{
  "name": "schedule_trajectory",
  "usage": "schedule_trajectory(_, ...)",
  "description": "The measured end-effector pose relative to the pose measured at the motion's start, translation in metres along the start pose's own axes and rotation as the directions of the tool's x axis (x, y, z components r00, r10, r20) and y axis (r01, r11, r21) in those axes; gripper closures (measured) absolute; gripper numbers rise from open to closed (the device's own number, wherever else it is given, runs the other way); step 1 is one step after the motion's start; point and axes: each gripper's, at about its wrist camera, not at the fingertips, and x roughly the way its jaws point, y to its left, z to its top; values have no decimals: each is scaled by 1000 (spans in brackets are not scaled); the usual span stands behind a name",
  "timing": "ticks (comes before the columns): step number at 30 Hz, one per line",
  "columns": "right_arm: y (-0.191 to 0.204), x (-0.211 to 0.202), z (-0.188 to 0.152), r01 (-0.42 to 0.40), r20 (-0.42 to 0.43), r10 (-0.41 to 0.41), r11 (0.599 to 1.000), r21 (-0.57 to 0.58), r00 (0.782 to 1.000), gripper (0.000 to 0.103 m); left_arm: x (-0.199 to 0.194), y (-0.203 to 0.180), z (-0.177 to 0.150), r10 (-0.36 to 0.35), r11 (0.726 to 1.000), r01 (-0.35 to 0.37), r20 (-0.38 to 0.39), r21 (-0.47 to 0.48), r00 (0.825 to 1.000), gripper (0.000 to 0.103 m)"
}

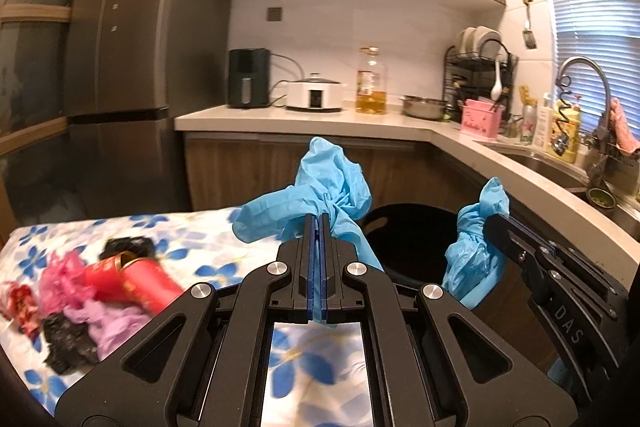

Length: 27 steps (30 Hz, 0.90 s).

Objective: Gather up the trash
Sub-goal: 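Carry both blue gloves over the black trash bin, then open both tools to drop the blue gloves into the bin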

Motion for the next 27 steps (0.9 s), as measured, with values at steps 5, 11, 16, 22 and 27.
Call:
schedule_trajectory(5,-27,5,8,68,17,-69,997,18,997,101,19,-25,7,-46,999,46,12,22,999,102)
schedule_trajectory(11,-55,15,13,125,22,-126,991,47,992,101,42,-42,13,-83,996,82,17,22,996,102)
schedule_trajectory(16,-66,24,15,138,19,-139,989,57,990,101,60,-51,16,-110,994,110,11,25,994,102)
schedule_trajectory(22,-76,37,17,151,6,-151,987,57,988,101,81,-59,15,-132,991,132,-10,22,991,102)
schedule_trajectory(27,-84,47,19,155,-7,-155,986,62,988,101,98,-64,14,-159,987,159,-32,15,987,102)
